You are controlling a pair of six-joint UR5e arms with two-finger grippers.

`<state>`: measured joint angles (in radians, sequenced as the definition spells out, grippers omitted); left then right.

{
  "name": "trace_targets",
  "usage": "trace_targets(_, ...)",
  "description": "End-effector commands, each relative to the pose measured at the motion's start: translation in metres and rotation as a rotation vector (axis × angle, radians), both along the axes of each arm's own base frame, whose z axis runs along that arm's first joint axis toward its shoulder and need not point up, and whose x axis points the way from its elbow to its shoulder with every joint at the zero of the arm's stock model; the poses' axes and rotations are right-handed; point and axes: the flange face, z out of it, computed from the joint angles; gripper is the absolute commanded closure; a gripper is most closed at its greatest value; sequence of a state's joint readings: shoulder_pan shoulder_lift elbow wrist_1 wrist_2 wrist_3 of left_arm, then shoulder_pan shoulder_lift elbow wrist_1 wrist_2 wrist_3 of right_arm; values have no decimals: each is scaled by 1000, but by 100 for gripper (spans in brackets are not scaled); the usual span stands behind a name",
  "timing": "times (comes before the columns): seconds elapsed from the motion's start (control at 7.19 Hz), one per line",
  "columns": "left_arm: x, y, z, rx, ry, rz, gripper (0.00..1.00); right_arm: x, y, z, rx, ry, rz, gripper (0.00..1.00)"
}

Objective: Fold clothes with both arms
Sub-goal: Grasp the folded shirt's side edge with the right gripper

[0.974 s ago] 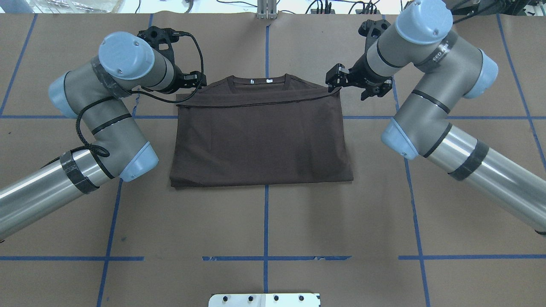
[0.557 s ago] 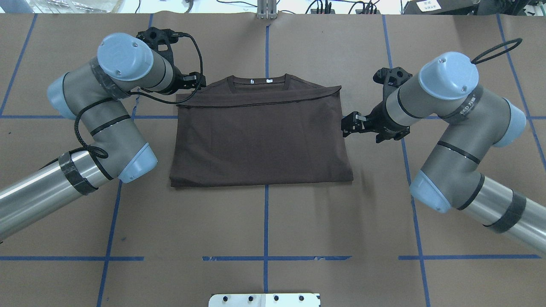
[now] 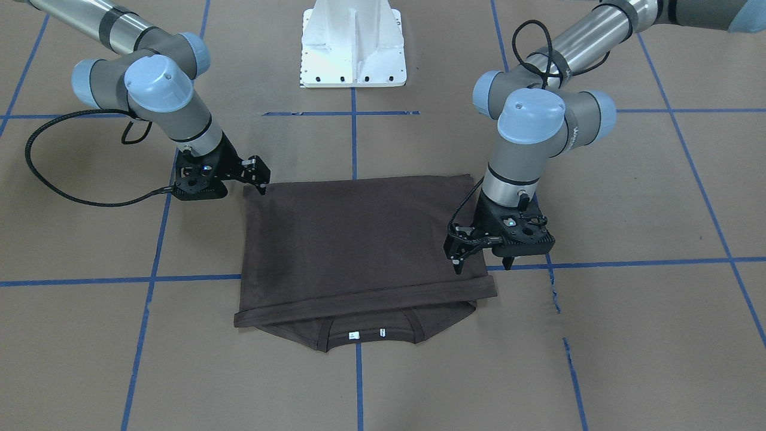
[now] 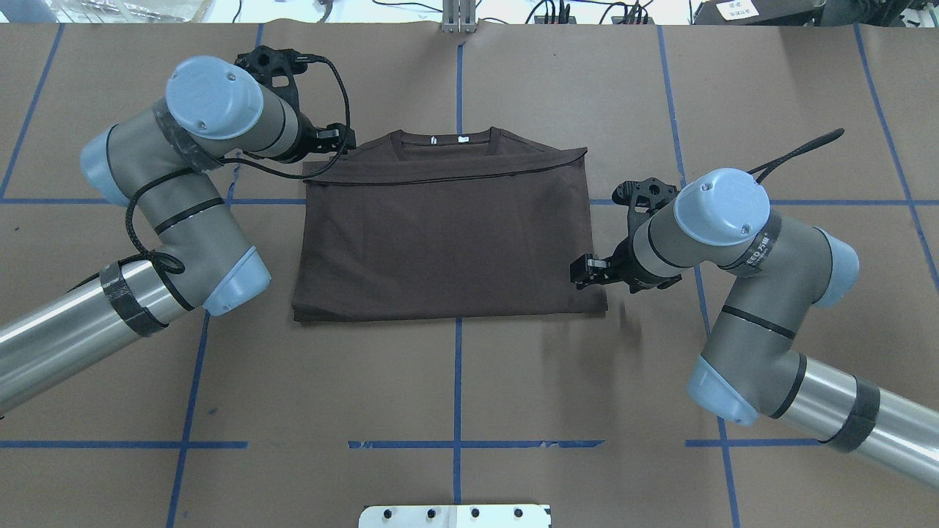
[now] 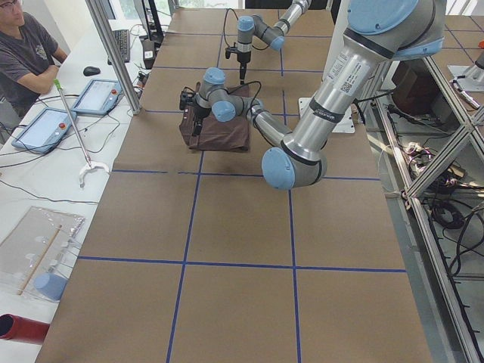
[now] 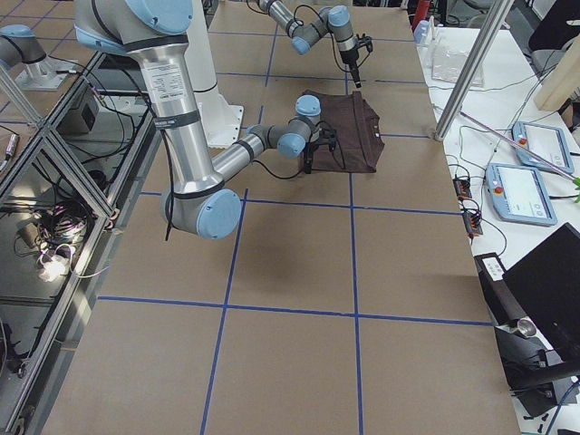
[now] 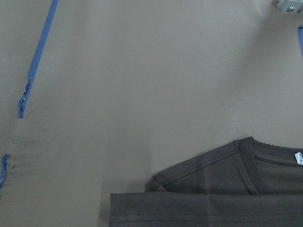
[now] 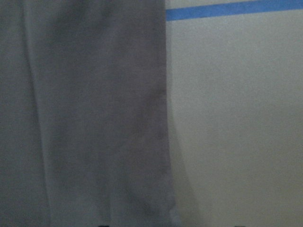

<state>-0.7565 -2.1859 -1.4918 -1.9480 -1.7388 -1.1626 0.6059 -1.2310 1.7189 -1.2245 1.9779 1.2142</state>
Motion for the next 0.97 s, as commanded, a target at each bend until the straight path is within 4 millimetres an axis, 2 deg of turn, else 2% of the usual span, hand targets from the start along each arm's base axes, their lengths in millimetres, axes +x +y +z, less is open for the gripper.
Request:
trace_targets(0.0,-2,0,-3,4,4,-2,0,-15,-9,-5,2,4,-2,11)
trace_targets(0.14,-3,1,-5,7,7,-2,0,-17,-9,-1,-4,8,-1,32)
trace_targets(0.42,-3,2,-2,4,4,-2,0,-18,-10,-6,1,0,-5,67)
trace_targets(0.56,-4,2,-2,5,5,-2,0,-18,-10,-5,8,2,-14,93)
trace_targets(0.7,-4,2,-2,6,4,-1,0,-18,-9,-6,9,2,-16,100)
trace_targets(0.83,-3,3,-2,5,3,0,0,-16,-8,-4,6,2,-18,100)
